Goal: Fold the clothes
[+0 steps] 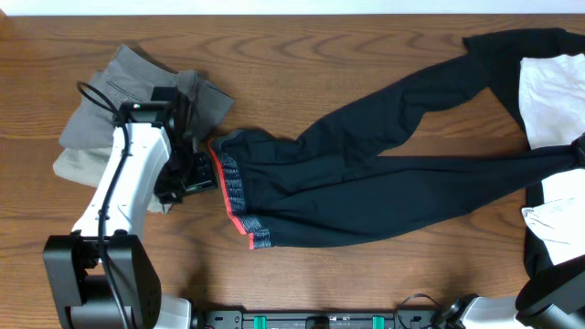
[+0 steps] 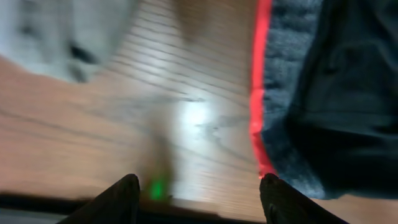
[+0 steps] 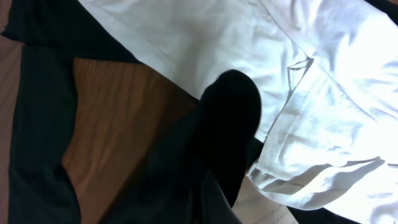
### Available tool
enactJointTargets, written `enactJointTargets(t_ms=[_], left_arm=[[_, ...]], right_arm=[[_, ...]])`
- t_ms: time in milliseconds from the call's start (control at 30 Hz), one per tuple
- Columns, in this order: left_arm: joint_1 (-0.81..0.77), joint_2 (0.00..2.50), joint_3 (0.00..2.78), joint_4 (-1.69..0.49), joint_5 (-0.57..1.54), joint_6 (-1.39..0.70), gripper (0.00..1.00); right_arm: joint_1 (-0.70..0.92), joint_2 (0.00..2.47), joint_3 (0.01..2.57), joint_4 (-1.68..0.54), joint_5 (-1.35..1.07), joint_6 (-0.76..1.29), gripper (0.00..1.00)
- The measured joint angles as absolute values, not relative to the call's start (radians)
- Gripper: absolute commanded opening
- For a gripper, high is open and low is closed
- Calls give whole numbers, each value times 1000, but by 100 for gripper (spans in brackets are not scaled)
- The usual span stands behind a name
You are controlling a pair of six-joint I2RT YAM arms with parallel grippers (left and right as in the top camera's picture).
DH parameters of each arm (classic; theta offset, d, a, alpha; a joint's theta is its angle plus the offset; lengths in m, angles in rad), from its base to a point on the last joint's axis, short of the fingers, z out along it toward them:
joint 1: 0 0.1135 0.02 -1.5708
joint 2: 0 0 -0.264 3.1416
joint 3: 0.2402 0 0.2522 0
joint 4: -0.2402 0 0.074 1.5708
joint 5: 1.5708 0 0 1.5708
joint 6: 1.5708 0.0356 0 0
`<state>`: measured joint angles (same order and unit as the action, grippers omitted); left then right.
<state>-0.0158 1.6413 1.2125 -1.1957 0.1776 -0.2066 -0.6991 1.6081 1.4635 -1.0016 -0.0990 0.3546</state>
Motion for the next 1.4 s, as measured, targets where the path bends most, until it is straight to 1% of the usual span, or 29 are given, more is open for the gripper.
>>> enactJointTargets(t_ms=[33, 100, 133, 233, 367, 533, 600, 667, 700, 767, 800, 833, 867, 933, 1167, 1400], left_arm=[[-16, 1641, 1180, -1172, 220, -207, 64], [-19, 1641, 1120, -1143, 290, -208, 54], [-21, 1641, 1092, -1136, 317, -210, 52], [-47, 1641, 991, -1094, 406, -191, 51], [-95, 1641, 911, -1038, 463, -178, 52], [-164, 1641, 867, -855, 492, -171, 52], [-191, 1641, 865, -766, 502, -167, 50], [-210, 1641, 865, -711, 514, -162, 38], [-220, 1641, 865, -686, 521, -164, 36], [-232, 1641, 865, -654, 529, -155, 36], [-234, 1640, 865, -641, 528, -153, 39], [-234, 1639, 866, -635, 525, -150, 47], [-233, 1638, 867, -632, 521, -146, 50], [-230, 1636, 869, -652, 516, -150, 52], [-230, 1632, 876, -797, 518, -153, 51], [-230, 1579, 876, -842, 525, -141, 51]], right_arm=[[-699, 1608, 1464, -1003, -98, 355, 1], [-699, 1608, 1464, -1005, -97, 355, 1], [-699, 1608, 1464, -1006, -97, 355, 1], [-699, 1608, 1464, -1006, -97, 355, 1], [-699, 1608, 1464, -1006, -97, 355, 1], [-699, 1608, 1464, -1006, -97, 355, 1], [-699, 1608, 1464, -1006, -97, 355, 1], [-699, 1608, 1464, -1006, -97, 355, 1], [-699, 1608, 1464, -1006, -96, 355, 1], [-699, 1608, 1464, -1007, -97, 355, 1], [-699, 1608, 1464, -1006, -97, 355, 1], [-699, 1608, 1464, -1007, -96, 355, 1], [-699, 1608, 1464, -1007, -97, 355, 1], [-699, 1608, 1464, -1007, -96, 355, 1], [-699, 1608, 1464, -1006, -97, 355, 1], [-699, 1608, 1464, -1006, -97, 355, 1]])
